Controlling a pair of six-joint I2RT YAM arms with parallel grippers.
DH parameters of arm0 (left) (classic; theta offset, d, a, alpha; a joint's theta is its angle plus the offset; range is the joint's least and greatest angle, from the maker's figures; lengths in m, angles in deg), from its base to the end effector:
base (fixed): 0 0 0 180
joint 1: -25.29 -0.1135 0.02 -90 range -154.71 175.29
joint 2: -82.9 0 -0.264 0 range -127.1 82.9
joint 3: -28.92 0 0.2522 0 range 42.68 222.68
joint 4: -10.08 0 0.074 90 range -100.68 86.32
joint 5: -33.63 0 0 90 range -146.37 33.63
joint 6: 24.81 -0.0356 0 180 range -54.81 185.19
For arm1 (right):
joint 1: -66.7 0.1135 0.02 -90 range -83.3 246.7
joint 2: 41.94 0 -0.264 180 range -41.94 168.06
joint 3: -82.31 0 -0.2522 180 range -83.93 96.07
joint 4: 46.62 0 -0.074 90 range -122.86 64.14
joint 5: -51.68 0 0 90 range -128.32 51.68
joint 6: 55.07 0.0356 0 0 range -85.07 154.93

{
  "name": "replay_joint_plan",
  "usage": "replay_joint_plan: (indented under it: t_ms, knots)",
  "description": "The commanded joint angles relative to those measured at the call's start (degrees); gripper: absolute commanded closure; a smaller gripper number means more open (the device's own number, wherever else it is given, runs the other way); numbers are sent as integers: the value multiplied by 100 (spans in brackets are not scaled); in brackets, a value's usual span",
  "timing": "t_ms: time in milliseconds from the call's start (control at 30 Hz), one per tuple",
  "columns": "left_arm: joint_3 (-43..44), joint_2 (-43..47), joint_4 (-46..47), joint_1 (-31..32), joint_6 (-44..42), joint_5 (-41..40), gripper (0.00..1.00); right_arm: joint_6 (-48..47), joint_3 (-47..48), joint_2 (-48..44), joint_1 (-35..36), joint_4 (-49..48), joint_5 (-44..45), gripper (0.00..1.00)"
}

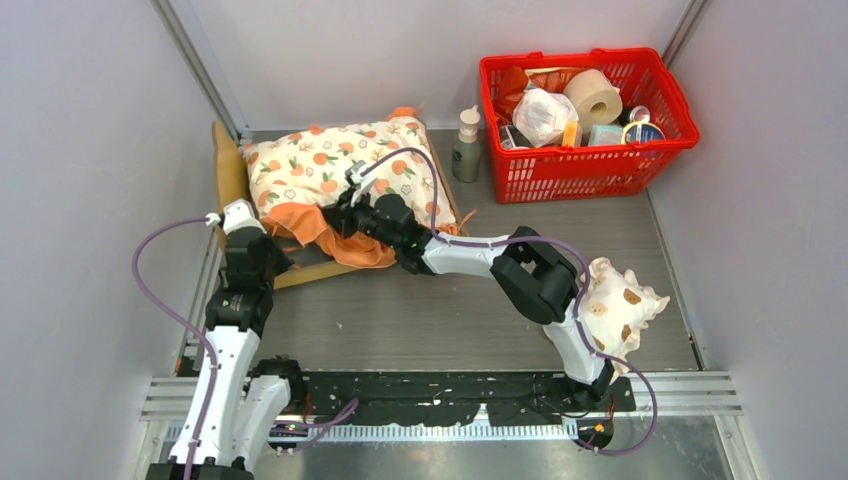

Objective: Set up the pet bed
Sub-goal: Cross the ropes on the bed frame.

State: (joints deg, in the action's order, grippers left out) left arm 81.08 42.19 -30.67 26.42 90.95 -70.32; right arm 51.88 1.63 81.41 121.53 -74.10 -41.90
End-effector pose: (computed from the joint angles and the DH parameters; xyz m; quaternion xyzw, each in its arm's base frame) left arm 0.1619 0.0054 0.2826 -0.2426 0.8238 -0.0147 0.5122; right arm 0.2890 0.4139 0.2379 -0.2439 0.6407 0.4440 0.5770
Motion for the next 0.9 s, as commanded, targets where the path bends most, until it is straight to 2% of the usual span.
replay_joint_plan:
  t_ms: [0,200,400,600,700,800,867]
  knots:
    - [135,53,167,28,-353,-37,100,38,44,-414,-108,-296,154,95]
    - [-186,-262,462,28,-310,152,100,41,51,-377,-104,-301,90,95]
    - [-633,-291,1130,28,-230,396,100,-8,-55,-373,-104,-365,116,95]
    - [-718,-422,1085,28,-198,438,98,-50,-99,-418,-103,-419,112,95]
    - [-734,-458,1106,28,-217,508,88,-47,-116,-402,-96,-430,120,95]
    - [-517,-368,881,28,-419,593,62,-41,-120,-364,-103,-451,162,95]
    - [-214,-264,512,26,-670,564,52,-45,-119,-340,-104,-448,187,95]
